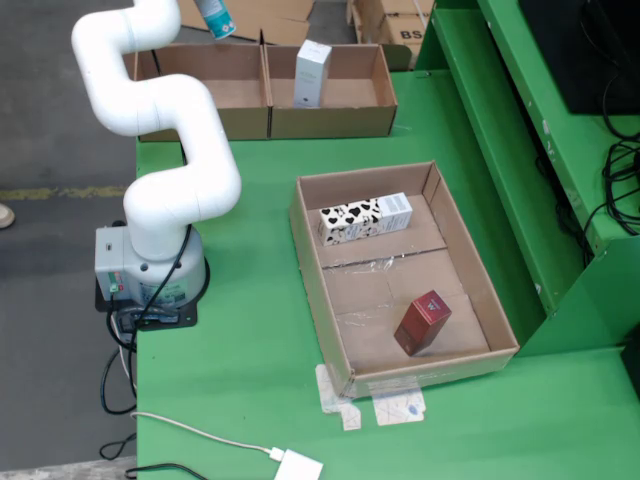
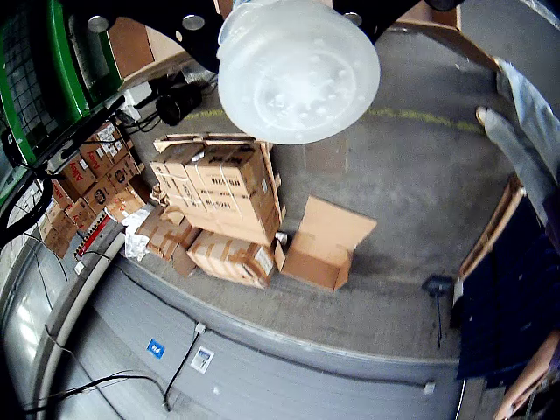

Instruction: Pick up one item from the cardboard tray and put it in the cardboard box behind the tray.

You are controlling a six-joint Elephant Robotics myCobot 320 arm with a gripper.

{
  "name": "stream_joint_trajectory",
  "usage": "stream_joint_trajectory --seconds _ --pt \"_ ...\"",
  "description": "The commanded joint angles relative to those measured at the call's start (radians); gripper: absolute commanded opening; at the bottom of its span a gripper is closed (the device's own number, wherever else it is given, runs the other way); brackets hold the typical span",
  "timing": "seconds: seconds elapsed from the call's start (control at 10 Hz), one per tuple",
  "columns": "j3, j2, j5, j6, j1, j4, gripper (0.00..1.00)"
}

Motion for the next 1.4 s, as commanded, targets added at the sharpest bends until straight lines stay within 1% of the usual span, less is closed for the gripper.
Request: stream_joint_trajectory --seconds 0.0,0.1,0.2,0.3,0.4,0.5,0.7,0.9,1.0,1.1,1.2,1.3 --pt "0.029 0.219 0.243 0.219 -0.149 -0.612 0.00" --pt "0.029 0.219 0.243 0.219 -0.149 -0.612 0.00" --pt "0.029 0.285 0.276 0.262 -0.150 -0.790 0.00" --pt "0.029 0.330 0.292 0.289 -0.151 -0.915 0.00" --pt "0.029 0.358 0.308 0.310 -0.156 -1.012 0.00" --pt "0.029 0.351 0.312 0.300 -0.167 -1.013 0.00" --pt "0.029 0.340 0.318 0.288 -0.177 -0.989 0.00" --pt "-0.370 0.490 0.344 0.277 -0.202 -0.761 0.00" --pt "-0.370 0.490 0.344 0.277 -0.202 -0.761 0.00" --pt "-0.475 0.499 0.344 0.272 -0.208 -0.670 0.00" --pt "-0.463 0.413 0.349 0.249 -0.226 -0.605 0.00" --pt "-0.463 0.413 0.349 0.249 -0.226 -0.605 0.00"
